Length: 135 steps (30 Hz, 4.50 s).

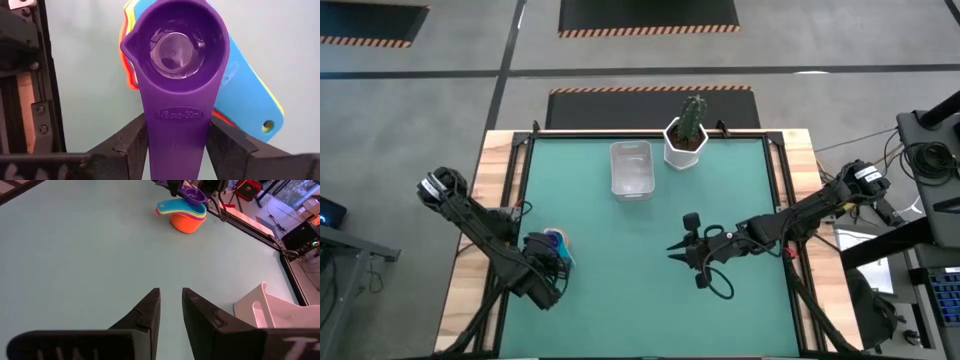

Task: Nest measuring cups in basket
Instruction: Stack the violet measuring cup on top of the blue measuring cup, then put the nested measuring cups into the gray bin

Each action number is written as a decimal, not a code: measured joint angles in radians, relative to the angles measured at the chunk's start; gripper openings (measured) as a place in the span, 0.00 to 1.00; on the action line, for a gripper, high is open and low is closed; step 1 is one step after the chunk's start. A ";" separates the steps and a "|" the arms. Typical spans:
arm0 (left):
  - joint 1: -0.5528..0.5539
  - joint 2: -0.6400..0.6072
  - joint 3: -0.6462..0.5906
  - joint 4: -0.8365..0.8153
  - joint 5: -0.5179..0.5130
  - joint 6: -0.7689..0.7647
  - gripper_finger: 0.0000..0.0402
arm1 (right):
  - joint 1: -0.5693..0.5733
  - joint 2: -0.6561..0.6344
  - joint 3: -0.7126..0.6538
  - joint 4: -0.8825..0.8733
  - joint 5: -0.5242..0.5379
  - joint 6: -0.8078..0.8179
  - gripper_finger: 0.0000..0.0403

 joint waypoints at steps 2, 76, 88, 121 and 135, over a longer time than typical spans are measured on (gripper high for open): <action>0.001 0.000 -0.010 0.017 -0.001 -0.007 0.41 | 0.000 0.000 0.000 -0.004 0.000 0.004 0.17; -0.201 0.036 -0.006 0.180 -0.491 0.463 0.00 | 0.000 0.000 -0.008 -0.003 0.000 0.039 0.17; 0.015 0.058 -0.018 0.183 -0.594 0.525 0.00 | 0.000 0.000 -0.008 -0.001 0.000 0.035 0.17; 0.111 0.056 0.083 0.191 -0.296 0.774 0.00 | 0.000 0.000 -0.008 -0.004 0.000 0.038 0.17; 0.111 0.179 0.078 0.278 -0.311 0.659 0.00 | 0.000 0.000 -0.011 -0.004 0.000 0.049 0.17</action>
